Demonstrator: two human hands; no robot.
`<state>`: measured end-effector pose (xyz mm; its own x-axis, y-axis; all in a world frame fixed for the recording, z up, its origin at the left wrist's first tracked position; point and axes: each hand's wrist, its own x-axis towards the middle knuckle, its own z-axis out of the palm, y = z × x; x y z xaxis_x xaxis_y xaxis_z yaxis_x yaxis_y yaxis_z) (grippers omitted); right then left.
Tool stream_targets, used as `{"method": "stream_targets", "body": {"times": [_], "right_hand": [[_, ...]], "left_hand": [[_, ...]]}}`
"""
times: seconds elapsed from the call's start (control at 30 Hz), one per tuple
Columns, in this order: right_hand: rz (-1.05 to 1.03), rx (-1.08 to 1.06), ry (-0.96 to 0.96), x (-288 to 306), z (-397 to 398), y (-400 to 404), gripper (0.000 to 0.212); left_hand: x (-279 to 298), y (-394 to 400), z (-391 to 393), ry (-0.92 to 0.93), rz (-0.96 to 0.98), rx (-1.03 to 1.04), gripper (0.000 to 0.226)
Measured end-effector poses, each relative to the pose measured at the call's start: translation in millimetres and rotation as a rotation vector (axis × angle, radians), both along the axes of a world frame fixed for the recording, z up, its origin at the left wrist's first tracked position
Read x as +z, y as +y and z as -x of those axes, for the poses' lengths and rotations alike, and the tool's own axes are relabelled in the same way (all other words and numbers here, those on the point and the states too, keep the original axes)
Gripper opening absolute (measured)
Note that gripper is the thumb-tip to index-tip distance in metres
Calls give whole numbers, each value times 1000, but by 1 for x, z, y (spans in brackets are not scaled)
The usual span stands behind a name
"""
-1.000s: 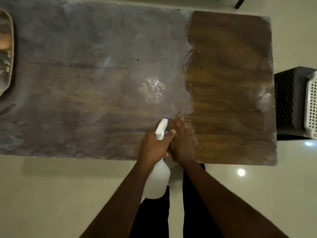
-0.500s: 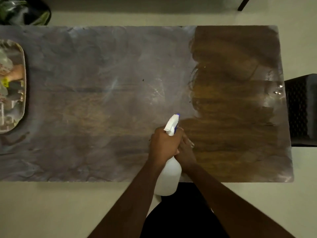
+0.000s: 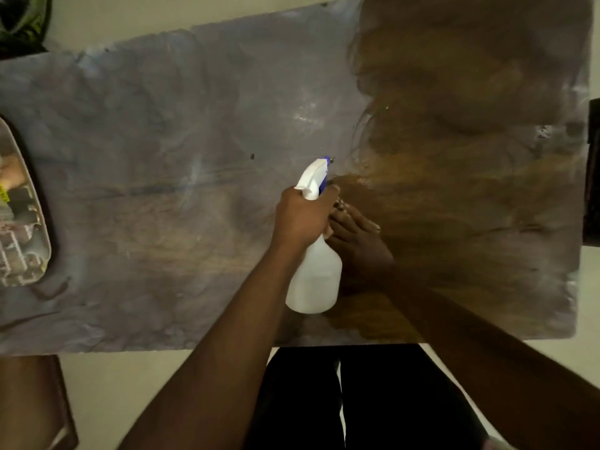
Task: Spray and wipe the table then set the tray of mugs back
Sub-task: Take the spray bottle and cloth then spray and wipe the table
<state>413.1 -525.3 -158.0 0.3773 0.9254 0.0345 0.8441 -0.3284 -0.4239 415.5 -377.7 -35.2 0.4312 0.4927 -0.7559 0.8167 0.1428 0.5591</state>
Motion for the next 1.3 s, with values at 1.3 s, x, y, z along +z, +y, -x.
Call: {"method": "stream_targets", "body": {"times": [1.3], "right_hand": [[101,-566,-115,-17,-219,192,46]], "left_hand": [[-28,133,-130,-189,261,32,20]]}}
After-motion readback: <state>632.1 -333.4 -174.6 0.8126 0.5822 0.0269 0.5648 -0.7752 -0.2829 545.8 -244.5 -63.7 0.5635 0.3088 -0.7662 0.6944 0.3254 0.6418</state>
